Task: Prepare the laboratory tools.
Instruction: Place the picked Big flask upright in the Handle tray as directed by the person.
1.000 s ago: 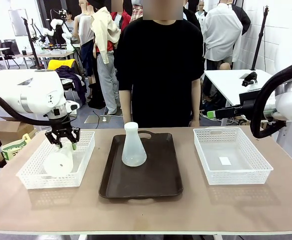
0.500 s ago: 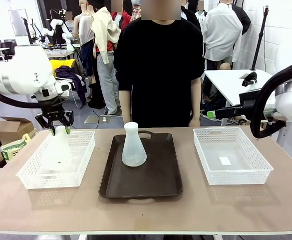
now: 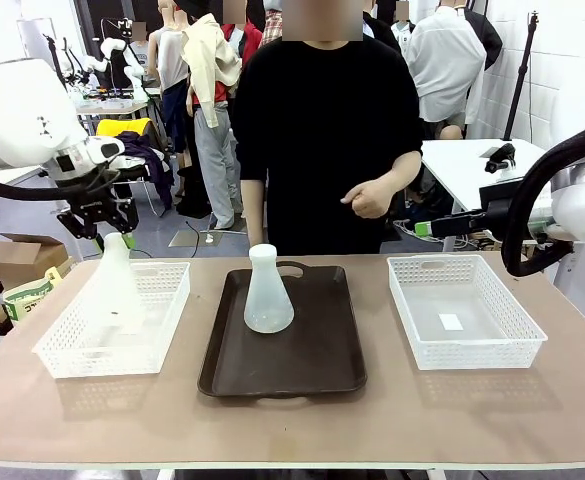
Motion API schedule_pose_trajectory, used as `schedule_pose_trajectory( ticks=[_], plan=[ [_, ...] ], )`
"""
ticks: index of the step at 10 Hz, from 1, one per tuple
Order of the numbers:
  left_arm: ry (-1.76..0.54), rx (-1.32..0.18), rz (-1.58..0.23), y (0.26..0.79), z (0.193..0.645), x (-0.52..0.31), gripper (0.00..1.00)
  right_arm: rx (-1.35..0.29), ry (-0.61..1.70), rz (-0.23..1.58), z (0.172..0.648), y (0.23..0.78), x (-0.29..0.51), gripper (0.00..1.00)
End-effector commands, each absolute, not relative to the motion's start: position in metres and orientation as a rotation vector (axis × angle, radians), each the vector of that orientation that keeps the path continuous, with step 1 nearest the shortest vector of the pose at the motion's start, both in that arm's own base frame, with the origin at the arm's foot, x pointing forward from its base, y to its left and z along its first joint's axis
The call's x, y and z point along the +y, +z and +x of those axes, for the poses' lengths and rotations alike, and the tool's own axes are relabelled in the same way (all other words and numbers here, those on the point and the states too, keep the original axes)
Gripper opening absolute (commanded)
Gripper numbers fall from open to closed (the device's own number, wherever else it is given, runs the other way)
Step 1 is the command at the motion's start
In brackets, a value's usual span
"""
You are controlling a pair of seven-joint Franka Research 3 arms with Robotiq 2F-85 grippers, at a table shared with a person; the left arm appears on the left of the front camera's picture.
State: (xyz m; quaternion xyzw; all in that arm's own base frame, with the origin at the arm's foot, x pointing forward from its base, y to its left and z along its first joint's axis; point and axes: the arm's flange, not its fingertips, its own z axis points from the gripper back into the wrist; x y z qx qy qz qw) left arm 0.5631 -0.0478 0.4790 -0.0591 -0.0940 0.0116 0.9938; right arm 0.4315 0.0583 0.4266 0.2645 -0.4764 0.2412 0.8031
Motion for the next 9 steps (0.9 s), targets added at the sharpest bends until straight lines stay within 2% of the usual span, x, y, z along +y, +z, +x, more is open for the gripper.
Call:
schedule_pose_trajectory(
  ticks=[1, 9],
  plan=[
    [-0.034, -0.215, -0.166, 0.4937, 0.5456, -0.0381, 0.0, -1.011, 0.508, 0.568, 0.4304, 0.4273, 0.0587, 1.0],
    [-0.027, -0.219, -0.151, 0.4971, 0.5424, -0.0419, 0.0, -1.011, 0.508, 0.568, 0.4304, 0.4273, 0.0587, 1.0]
  ],
)
